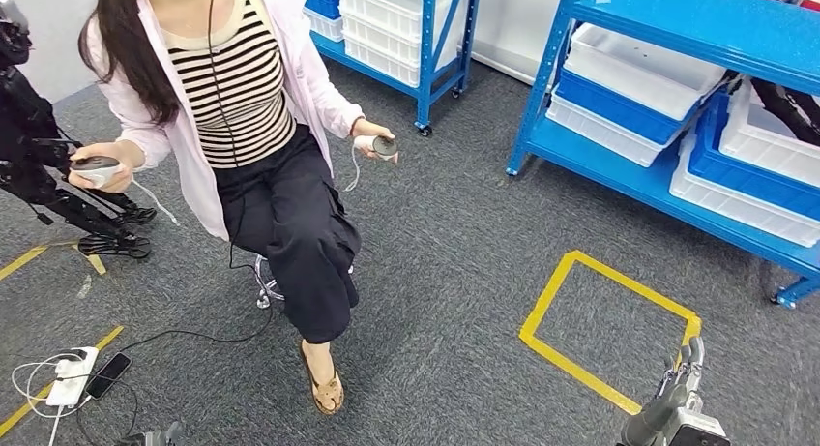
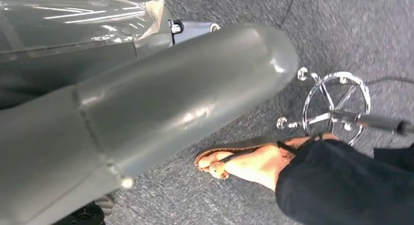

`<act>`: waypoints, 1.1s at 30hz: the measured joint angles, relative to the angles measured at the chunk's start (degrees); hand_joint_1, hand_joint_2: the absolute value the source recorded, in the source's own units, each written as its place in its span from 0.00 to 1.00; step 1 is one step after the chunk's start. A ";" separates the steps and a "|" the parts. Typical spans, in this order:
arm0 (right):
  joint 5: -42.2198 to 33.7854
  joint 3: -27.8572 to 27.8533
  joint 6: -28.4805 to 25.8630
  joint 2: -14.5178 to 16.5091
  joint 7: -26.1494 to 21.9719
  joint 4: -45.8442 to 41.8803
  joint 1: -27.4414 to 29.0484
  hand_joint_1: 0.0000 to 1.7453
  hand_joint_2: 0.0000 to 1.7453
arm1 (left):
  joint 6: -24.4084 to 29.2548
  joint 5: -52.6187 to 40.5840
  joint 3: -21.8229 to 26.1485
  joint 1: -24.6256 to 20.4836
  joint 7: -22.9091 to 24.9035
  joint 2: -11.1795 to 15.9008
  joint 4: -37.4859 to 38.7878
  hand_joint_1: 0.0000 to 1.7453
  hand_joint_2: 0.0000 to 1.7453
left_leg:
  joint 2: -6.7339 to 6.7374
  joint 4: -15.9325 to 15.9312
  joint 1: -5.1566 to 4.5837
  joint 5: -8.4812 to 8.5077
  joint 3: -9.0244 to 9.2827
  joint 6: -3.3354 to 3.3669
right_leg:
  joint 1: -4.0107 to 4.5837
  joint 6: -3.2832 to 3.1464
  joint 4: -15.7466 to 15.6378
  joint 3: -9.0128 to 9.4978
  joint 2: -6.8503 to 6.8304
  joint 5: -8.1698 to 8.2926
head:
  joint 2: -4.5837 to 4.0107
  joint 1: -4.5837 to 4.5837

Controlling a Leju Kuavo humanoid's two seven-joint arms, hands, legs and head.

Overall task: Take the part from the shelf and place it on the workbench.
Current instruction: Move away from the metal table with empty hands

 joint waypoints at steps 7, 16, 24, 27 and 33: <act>-0.81 0.10 -0.72 -0.71 -0.14 0.05 0.98 0.00 0.00 | 0.57 -0.04 -0.05 -0.01 0.02 -0.06 -0.04 0.00 0.00 | 5.18 0.19 -0.45 -0.52 0.23 -0.73 | -0.31 1.85 -7.78 5.33 -4.99 2.86 | 0.00 0.12; -2.17 0.72 -1.33 -1.14 -0.13 -0.12 1.12 0.00 0.00 | 2.02 -0.13 -1.15 -0.31 0.00 -0.11 -0.30 0.00 0.00 | 0.27 13.51 0.12 -8.87 -4.60 -3.28 | -0.74 -1.45 -10.66 6.48 -1.01 4.56 | 0.00 -0.41; -2.39 1.29 -1.33 -1.28 -0.15 -0.13 1.37 0.00 0.00 | 2.21 0.06 -1.60 -0.16 0.01 -0.22 -0.81 0.00 0.00 | -4.41 1.06 0.14 -0.99 0.17 -2.04 | -0.18 -0.83 -10.40 6.29 4.82 4.74 | 0.00 -0.33; -2.40 1.41 -1.37 -1.35 -0.16 -0.20 1.51 0.00 0.00 | 2.21 0.08 -1.63 -0.38 0.01 -0.53 -1.08 0.00 0.00 | -2.53 0.34 -0.03 -0.55 0.25 -0.96 | -0.06 0.22 -10.02 5.07 5.33 4.85 | 0.00 -0.33; -2.01 1.44 -1.66 -1.66 0.62 -0.24 1.68 0.00 0.00 | 2.64 0.08 -1.61 -0.17 0.09 -0.79 -1.20 0.00 0.00 | 2.18 -0.31 -0.21 0.01 0.02 0.08 | -0.09 0.37 6.01 -2.56 -0.99 -2.68 | 0.00 0.17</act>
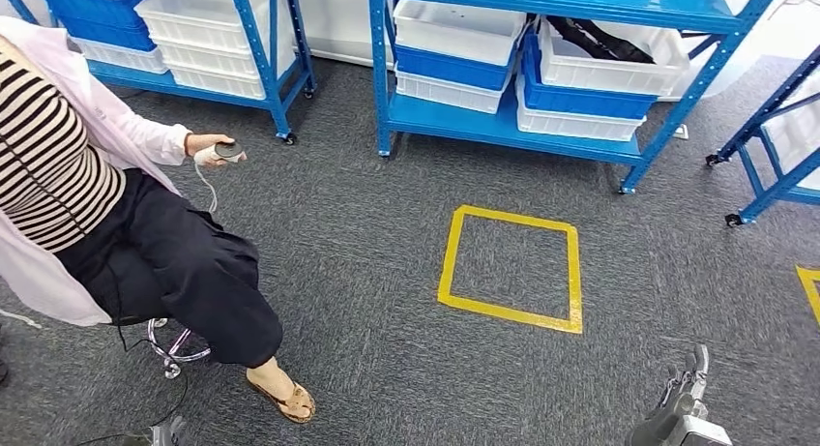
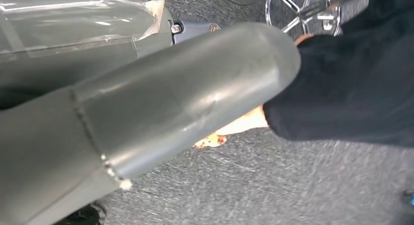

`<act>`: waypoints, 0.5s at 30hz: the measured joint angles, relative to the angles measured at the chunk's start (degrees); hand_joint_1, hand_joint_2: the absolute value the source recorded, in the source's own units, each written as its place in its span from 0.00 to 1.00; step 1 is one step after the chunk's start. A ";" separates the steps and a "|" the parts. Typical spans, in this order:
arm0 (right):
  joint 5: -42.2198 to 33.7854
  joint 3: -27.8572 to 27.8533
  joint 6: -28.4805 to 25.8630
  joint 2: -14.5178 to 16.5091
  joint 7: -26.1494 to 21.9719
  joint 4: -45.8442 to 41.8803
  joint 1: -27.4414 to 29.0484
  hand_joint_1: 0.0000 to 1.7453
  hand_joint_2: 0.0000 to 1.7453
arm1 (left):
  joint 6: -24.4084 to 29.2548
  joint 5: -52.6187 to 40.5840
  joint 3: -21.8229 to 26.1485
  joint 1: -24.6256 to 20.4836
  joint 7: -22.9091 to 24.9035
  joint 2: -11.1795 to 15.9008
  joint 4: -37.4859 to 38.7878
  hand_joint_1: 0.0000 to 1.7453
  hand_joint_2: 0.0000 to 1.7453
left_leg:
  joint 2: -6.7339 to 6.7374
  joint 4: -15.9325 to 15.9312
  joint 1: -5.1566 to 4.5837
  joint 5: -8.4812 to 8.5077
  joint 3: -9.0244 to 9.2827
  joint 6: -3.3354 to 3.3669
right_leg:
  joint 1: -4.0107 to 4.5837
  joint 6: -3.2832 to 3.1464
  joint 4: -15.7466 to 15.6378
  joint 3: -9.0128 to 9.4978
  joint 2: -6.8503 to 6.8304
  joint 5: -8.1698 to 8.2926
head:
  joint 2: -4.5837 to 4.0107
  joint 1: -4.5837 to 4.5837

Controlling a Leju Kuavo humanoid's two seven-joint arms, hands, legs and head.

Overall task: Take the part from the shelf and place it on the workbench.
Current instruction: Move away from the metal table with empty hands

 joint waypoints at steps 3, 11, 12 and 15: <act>0.51 -0.01 -0.22 -0.35 0.67 0.01 0.50 0.00 0.00 | 0.24 -0.05 0.00 0.20 0.04 -0.34 0.22 0.00 0.00 | 2.04 0.07 -0.02 -0.27 0.26 -0.41 | -0.35 1.55 -8.73 5.21 -2.03 3.29 | 0.00 0.04; 0.29 0.11 -0.07 -0.83 1.19 -0.10 -0.37 0.00 0.00 | -2.81 1.24 -0.02 0.20 -0.01 -0.70 0.31 0.00 0.00 | 1.27 3.68 0.20 -3.91 -0.02 -3.09 | -0.69 -1.25 -16.91 9.45 -1.56 6.82 | 0.00 -0.49; -0.07 0.13 -0.08 -0.89 1.15 -0.04 -0.65 0.00 0.00 | -3.14 1.39 -0.02 0.18 -0.02 -0.60 0.49 0.00 0.00 | -0.60 7.16 0.31 -5.94 -1.51 -3.28 | -0.77 -1.53 -16.93 9.37 -0.92 6.93 | 0.00 -0.65; -1.44 0.09 -0.25 -1.40 0.67 0.37 -1.27 0.00 0.00 | -2.49 1.35 -0.01 -0.10 -0.01 -0.10 1.46 0.00 0.00 | -2.23 17.00 0.33 -9.63 -6.33 -3.30 | -0.61 -1.82 -16.90 9.29 1.32 7.03 | 0.00 -0.75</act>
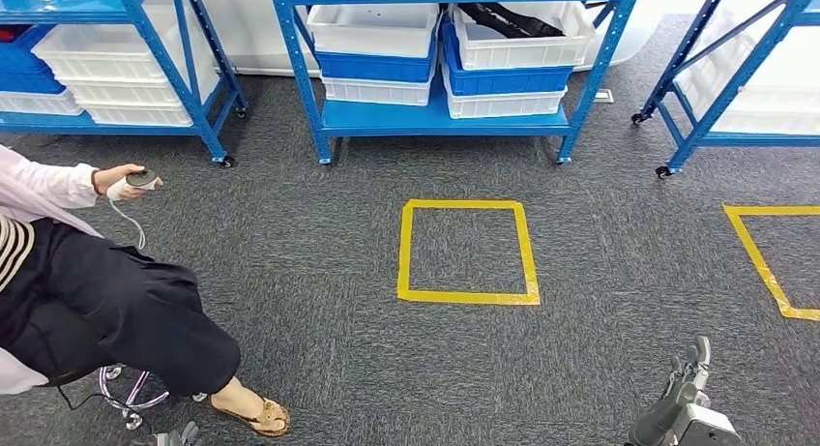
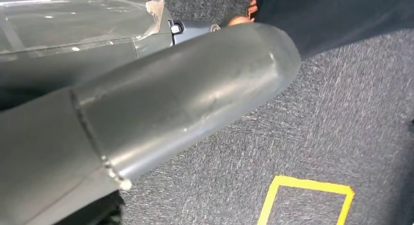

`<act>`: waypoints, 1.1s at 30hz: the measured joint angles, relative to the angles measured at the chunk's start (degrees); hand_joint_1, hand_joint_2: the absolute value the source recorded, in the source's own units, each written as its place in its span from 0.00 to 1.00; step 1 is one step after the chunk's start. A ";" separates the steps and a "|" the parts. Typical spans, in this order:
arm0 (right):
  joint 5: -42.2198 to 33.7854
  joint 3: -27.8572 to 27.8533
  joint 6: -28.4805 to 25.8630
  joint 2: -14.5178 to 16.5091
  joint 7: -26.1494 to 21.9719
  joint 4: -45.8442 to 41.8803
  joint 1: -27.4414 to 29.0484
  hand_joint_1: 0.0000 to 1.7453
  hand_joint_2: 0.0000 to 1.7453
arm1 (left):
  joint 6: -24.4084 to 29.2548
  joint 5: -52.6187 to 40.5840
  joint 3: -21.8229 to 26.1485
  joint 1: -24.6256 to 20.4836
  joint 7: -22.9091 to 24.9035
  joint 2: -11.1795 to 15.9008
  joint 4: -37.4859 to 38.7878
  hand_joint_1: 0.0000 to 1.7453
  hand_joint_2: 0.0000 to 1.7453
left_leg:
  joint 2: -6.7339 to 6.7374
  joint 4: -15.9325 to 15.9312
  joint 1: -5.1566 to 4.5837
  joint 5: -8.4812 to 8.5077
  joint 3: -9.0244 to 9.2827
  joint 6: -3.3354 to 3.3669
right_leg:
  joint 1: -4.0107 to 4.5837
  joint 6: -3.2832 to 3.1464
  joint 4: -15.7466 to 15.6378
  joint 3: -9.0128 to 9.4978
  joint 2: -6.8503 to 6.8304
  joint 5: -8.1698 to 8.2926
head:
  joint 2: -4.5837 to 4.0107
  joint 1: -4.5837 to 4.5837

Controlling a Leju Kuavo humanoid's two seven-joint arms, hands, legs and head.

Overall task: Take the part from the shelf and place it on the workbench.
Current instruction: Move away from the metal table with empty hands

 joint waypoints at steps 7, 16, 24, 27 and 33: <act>-0.31 0.17 -2.54 -0.85 -1.99 0.29 -0.41 0.00 0.00 | 1.96 -0.05 -0.01 -2.07 0.01 1.02 1.90 0.00 0.00 | -4.79 -15.87 -0.11 8.78 5.94 1.49 | 0.54 0.71 0.37 -0.17 4.40 0.05 | 0.00 0.07; 1.80 -0.01 -4.19 -0.81 -0.34 -1.04 -0.51 0.00 0.00 | 1.65 0.66 -0.08 -2.64 0.03 0.94 2.28 0.00 0.00 | -0.52 -16.92 -0.14 9.60 6.47 3.28 | 0.23 2.06 16.98 -8.63 -1.30 -6.93 | 0.00 0.55; 2.98 -1.79 -3.19 0.12 -0.94 -3.01 -0.07 0.00 0.00 | 0.81 3.86 -1.46 -3.89 -0.06 0.59 0.40 0.00 0.00 | 0.12 -16.58 -0.38 7.89 7.12 0.87 | -0.10 1.47 0.61 0.36 -2.11 -1.76 | 0.00 0.42; 3.32 -2.19 -3.03 0.56 -0.90 -3.58 -0.04 0.00 0.00 | 0.98 4.58 -1.77 -4.34 -0.08 0.59 0.25 0.00 0.00 | 0.09 -11.36 0.15 5.48 4.97 0.13 | -0.35 0.08 0.46 1.60 -1.86 -2.14 | 0.00 0.32; 3.51 -2.85 -2.99 0.83 -0.89 -3.68 0.23 0.00 0.00 | 1.13 5.14 -2.25 -4.30 -0.07 0.61 0.25 0.00 0.00 | 0.02 -3.69 0.14 7.79 -2.93 0.43 | 0.48 -0.78 0.47 4.19 -1.29 -4.36 | 0.00 0.27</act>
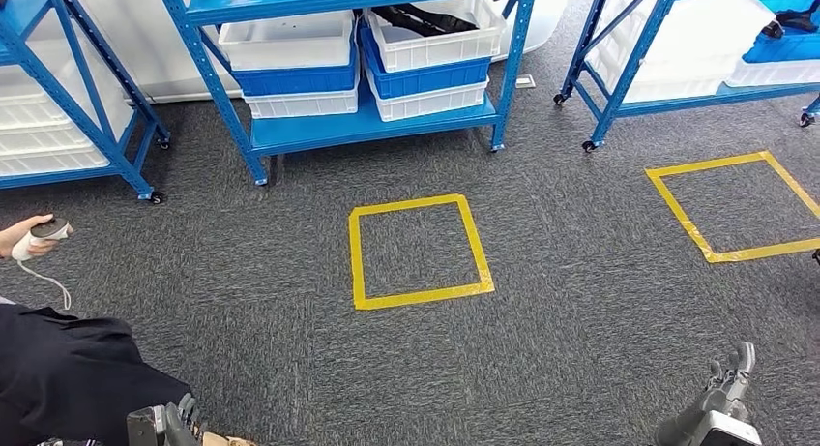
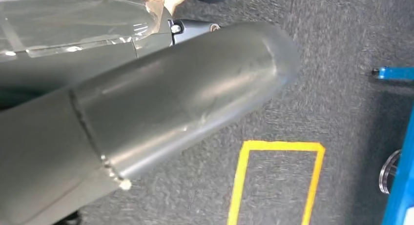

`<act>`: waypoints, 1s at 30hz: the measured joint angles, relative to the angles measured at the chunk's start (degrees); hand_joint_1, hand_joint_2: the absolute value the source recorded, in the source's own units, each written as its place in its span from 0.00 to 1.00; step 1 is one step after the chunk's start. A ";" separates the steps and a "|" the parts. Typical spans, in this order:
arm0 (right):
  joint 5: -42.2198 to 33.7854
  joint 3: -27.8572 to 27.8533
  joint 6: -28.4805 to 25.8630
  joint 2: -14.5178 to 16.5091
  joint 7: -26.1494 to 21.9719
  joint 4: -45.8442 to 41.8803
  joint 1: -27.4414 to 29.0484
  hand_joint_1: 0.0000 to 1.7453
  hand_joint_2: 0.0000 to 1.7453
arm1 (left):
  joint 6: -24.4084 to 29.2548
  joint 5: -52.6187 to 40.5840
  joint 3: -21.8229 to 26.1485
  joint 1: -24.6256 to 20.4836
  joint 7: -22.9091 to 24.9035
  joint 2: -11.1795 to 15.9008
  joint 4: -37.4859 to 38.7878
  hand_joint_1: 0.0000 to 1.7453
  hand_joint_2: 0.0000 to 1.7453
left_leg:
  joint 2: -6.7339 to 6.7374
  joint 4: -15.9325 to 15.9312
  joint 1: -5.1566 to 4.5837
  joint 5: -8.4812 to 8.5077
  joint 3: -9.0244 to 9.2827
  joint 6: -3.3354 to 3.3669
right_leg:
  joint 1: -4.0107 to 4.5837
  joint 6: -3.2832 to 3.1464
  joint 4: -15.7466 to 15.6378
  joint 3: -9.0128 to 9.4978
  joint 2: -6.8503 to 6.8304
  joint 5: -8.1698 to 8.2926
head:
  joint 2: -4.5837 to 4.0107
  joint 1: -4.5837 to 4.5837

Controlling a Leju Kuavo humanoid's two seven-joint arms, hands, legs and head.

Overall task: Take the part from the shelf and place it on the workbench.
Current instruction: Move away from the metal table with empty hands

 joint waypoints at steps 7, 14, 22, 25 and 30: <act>0.06 -0.13 0.00 0.14 -0.04 -0.02 0.12 0.00 0.00 | 0.05 0.13 -0.26 -0.06 0.01 0.14 0.00 0.00 0.00 | 0.03 -10.44 -0.82 4.69 4.06 1.57 | 0.77 0.88 -0.11 1.13 0.37 -1.94 | 0.00 0.27; 0.09 -0.11 -0.23 0.11 -0.16 -0.02 0.67 0.00 0.00 | 0.34 1.49 -0.29 -0.23 -0.02 0.08 0.01 0.00 0.00 | -0.22 -12.11 -0.91 2.37 7.53 2.92 | 0.05 2.67 7.74 -3.00 -0.14 -3.67 | -0.01 0.24; -0.03 -0.08 -0.80 -0.03 0.11 0.19 0.65 0.00 0.00 | 0.35 1.87 -0.54 -0.16 0.03 0.07 0.15 0.00 0.00 | -0.44 -12.03 -0.44 -2.31 12.78 0.82 | -0.29 2.72 2.32 -7.14 -1.03 4.45 | -0.02 0.17; -0.02 -0.09 -0.89 -0.03 0.13 0.12 0.65 0.00 0.00 | 0.40 1.86 -0.60 -0.43 0.01 0.07 0.20 0.00 0.00 | -0.26 -6.43 -0.22 -1.89 9.46 0.11 | -0.62 1.94 1.91 -6.06 -0.73 4.04 | -0.02 -0.15; -0.05 -0.07 -1.31 -0.02 0.43 0.11 0.68 0.00 0.00 | 0.68 2.45 -0.67 -0.52 0.01 0.11 0.29 0.00 0.00 | -0.23 4.08 -0.29 -4.90 -0.20 0.12 | 0.23 0.10 1.71 -4.24 -0.36 2.57 | -0.02 -0.22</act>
